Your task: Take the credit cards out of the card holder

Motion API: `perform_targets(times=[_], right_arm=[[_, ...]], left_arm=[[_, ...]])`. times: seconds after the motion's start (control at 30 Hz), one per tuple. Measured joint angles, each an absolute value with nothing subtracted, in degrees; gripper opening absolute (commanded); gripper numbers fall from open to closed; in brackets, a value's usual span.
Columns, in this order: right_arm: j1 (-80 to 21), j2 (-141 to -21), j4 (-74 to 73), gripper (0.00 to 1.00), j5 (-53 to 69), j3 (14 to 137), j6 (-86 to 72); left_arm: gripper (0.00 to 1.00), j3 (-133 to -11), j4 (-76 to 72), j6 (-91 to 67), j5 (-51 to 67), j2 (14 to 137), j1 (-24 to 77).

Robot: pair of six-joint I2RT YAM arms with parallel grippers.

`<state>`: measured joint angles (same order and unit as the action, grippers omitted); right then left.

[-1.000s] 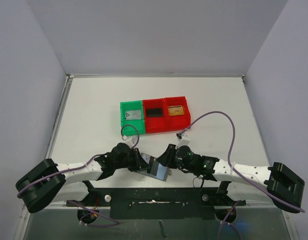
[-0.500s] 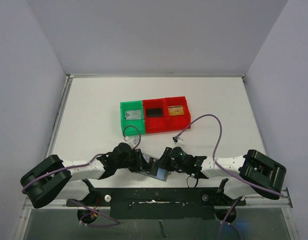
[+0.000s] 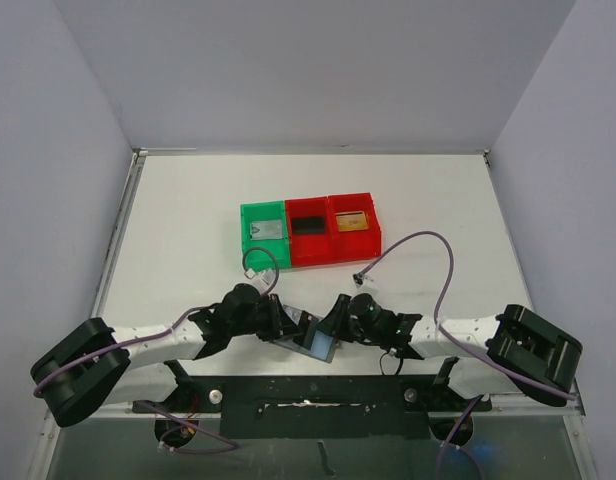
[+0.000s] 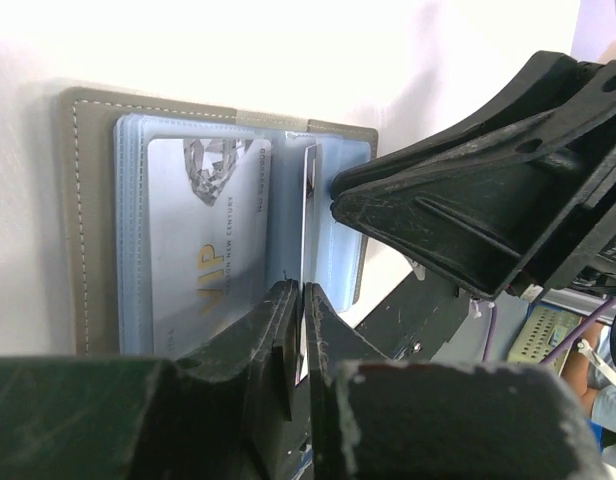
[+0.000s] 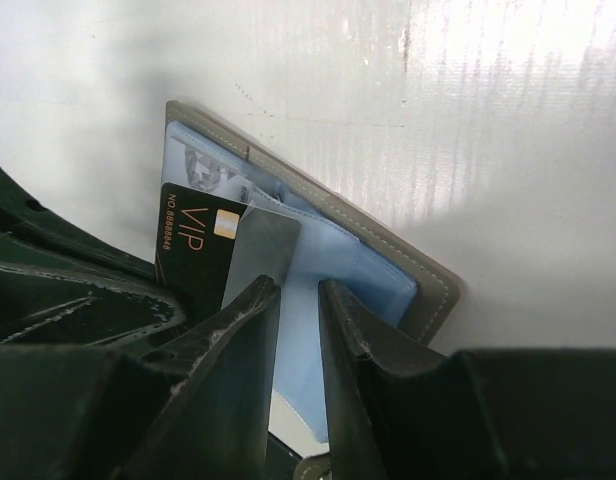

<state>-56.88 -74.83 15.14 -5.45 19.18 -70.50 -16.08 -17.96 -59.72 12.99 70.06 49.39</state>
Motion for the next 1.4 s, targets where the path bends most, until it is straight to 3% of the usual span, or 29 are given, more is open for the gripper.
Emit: perform_targets(times=[0.53, 0.73, 0.9, 1.1, 1.4], right_arm=[[-55.8, -67.9, 4.2, 0.28, -4.4, 23.6, -61.3], [-55.9, -73.6, 8.2, 0.26, -3.0, 26.6, -61.2], [-56.7, -77.5, 7.2, 0.26, -3.5, 25.6, -63.6], [-57.0, -76.5, 11.6, 0.26, -3.4, 22.6, -65.8], [-56.9, -74.9, 9.3, 0.27, -3.6, 22.5, -65.6]], left_arm=[[0.07, -17.1, -16.2, -59.1, 12.3, 70.2, 49.3], [0.18, -17.1, -17.1, -59.3, 12.7, 71.2, 49.3], [0.21, -17.1, -19.4, -59.8, 13.3, 72.8, 49.3], [0.0, -17.1, -23.7, -60.8, 16.1, 76.8, 49.3], [0.0, -17.2, -20.6, -60.1, 15.5, 73.2, 49.3]])
